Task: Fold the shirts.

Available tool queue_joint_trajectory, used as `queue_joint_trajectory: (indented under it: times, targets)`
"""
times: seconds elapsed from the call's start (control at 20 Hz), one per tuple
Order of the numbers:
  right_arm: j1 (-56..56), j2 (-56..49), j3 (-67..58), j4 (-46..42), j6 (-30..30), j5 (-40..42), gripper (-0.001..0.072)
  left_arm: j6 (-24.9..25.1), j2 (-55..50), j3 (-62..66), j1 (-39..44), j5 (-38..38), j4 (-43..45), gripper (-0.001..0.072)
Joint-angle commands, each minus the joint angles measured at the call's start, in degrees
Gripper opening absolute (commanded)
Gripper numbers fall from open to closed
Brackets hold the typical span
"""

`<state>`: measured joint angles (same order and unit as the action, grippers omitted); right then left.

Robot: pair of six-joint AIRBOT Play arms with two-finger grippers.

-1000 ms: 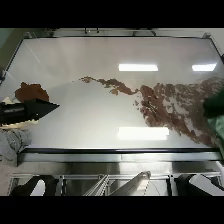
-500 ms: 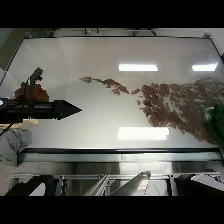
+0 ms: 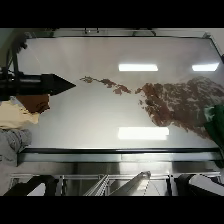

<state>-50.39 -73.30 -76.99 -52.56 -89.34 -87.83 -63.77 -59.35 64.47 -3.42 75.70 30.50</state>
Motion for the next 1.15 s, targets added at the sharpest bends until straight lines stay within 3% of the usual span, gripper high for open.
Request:
queue_joint_trajectory:
  times: [0.0,0.15,0.35,0.6,1.1]
  targets:
    - [14.9,6.9,-2.3,4.8,5.4,2.2,0.0022,0.9,1.7,1.4,-2.6,4.6,0.0,0.0015]
    - [30.3,18.2,4.7,-7.2,5.1,5.4,0.0022,0.7,11.4,-11.8,-2.0,4.8,0.0,0.0016]
    - [47.0,34.3,27.2,-9.6,3.0,16.9,0.0022,-2.8,23.5,-30.0,1.5,2.1,-0.1,0.0017]
    - [49.0,36.6,31.0,-6.3,5.8,18.1,0.0023,-4.8,30.7,-34.4,3.9,1.7,-0.1,0.0017]
    - [49.0,36.5,31.1,-4.2,4.9,17.8,0.0023,-4.9,35.1,-34.4,3.9,0.3,-0.1,0.0016]
